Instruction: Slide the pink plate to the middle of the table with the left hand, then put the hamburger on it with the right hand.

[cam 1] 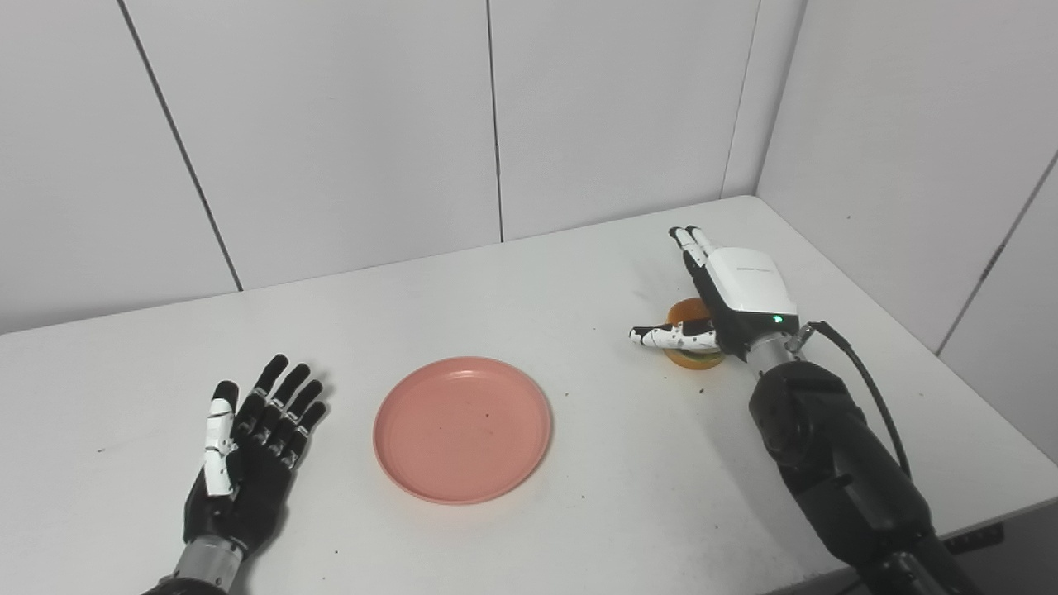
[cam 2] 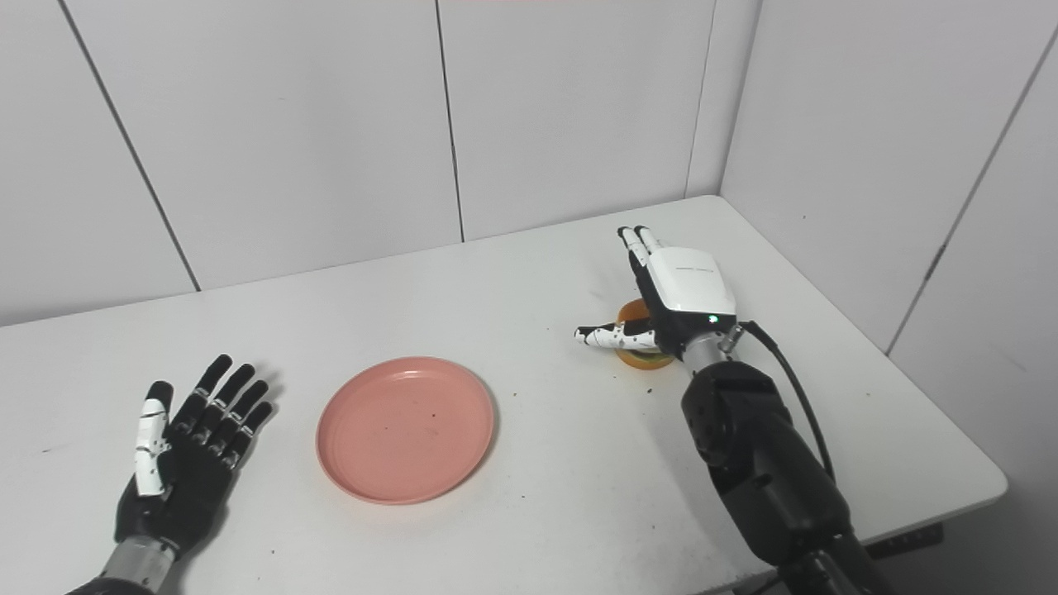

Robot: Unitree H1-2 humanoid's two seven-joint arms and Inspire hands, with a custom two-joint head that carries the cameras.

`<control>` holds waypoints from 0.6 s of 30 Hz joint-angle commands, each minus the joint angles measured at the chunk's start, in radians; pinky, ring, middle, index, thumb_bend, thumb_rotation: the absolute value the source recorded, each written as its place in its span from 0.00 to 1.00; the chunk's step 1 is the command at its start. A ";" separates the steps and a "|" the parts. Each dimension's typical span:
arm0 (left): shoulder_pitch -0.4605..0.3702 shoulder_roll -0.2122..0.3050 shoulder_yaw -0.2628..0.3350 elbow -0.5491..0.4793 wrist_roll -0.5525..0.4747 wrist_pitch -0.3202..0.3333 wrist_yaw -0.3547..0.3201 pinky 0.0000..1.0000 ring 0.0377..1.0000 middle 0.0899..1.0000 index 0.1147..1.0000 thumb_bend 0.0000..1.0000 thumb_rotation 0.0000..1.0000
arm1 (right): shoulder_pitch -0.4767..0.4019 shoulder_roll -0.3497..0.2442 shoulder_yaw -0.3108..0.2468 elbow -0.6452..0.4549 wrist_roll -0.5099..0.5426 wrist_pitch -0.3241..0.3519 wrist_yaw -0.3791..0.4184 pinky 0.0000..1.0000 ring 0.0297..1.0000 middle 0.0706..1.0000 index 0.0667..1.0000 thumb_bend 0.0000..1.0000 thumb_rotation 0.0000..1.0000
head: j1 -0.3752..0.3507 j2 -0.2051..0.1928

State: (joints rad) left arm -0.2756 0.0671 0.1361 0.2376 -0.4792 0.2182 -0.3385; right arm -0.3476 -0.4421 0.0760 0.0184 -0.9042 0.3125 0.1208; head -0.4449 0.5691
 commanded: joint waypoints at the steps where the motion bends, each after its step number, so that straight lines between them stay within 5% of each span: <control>1: 0.010 0.014 0.005 0.010 0.001 0.037 0.015 0.96 0.93 0.92 0.91 0.49 1.00 | -0.050 -0.011 -0.002 -0.008 0.014 0.012 -0.005 0.84 0.92 0.96 0.95 0.96 0.64 | -0.001 0.004; 18: 0.015 0.022 0.003 0.000 0.000 0.043 0.024 0.95 0.92 0.92 0.91 0.50 1.00 | -0.050 -0.018 0.004 0.056 0.031 0.075 -0.002 0.82 0.92 0.96 0.95 0.95 0.60 | 0.005 0.016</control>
State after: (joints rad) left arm -0.2729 0.0810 0.1369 0.2327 -0.4858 0.2217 -0.3357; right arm -0.3558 -0.4417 0.0901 0.0941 -0.8742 0.3620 0.1263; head -0.4403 0.5844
